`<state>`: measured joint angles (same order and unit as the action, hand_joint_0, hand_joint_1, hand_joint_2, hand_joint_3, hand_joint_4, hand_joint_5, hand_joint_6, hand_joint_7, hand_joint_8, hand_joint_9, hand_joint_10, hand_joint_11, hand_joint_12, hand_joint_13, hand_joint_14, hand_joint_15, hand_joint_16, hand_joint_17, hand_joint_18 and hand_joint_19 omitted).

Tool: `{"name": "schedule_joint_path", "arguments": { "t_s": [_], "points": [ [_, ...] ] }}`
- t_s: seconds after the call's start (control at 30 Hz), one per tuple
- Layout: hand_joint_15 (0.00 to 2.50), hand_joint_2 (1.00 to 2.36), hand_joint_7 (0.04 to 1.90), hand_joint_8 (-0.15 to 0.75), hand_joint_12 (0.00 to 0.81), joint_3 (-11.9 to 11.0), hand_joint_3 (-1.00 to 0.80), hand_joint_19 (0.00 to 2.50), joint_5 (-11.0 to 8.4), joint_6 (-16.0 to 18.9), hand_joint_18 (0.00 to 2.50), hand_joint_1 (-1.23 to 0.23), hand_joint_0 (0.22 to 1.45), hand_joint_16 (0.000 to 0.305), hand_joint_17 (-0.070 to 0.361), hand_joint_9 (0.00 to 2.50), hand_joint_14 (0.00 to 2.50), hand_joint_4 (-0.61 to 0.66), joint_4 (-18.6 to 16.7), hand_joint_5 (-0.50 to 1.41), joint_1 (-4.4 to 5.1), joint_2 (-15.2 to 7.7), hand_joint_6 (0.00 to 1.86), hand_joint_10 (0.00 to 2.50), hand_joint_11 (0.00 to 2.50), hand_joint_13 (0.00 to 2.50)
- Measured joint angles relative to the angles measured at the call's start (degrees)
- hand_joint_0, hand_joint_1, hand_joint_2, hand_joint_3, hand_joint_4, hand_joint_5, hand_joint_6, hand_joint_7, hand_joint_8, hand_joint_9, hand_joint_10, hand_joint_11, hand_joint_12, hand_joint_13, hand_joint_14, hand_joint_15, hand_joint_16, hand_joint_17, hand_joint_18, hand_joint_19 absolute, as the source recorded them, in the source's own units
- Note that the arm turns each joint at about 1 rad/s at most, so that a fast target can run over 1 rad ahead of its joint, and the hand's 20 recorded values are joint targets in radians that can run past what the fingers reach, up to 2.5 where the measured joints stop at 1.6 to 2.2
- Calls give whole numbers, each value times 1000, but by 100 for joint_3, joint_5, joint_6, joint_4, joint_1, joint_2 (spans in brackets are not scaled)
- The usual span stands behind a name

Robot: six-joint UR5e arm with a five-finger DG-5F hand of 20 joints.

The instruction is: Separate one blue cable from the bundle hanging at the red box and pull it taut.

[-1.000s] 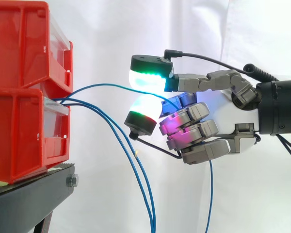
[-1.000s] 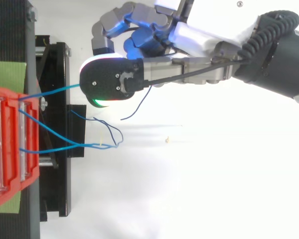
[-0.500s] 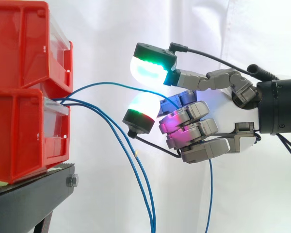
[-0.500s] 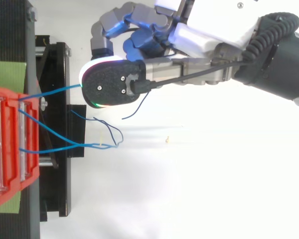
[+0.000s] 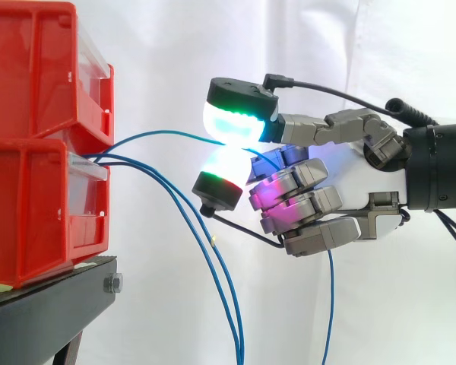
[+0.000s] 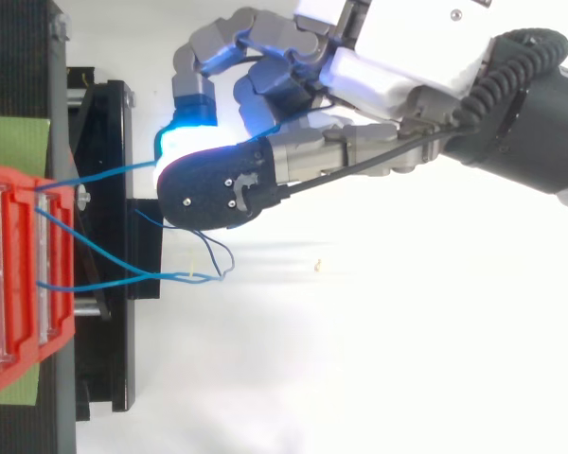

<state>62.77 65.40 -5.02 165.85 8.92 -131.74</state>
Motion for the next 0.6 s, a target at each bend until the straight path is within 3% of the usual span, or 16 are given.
{"name": "schedule_joint_path", "arguments": {
  "t_s": [0.13,0.27,0.43,0.6],
  "points": [
    [1491,1021,1230,358,381,0,-226,2174,-1,1,1479,-770,711,42,96,820,2500,140,0,-194,3,1,929,2254,1480,937],
    [1463,1000,1132,350,378,1,-500,2197,-1,1,1449,-675,617,42,94,803,2500,220,0,-195,4,2,917,2234,1466,914],
    [1460,1000,1151,354,377,2,-500,2189,-1,1,1449,-513,596,42,95,816,2500,222,0,-191,6,2,903,2215,1440,910],
    [1444,1019,1249,355,388,1,-248,2192,-1,1,1449,-615,634,42,94,838,2500,232,0,-181,8,3,911,2182,1479,924]
  ]
}}
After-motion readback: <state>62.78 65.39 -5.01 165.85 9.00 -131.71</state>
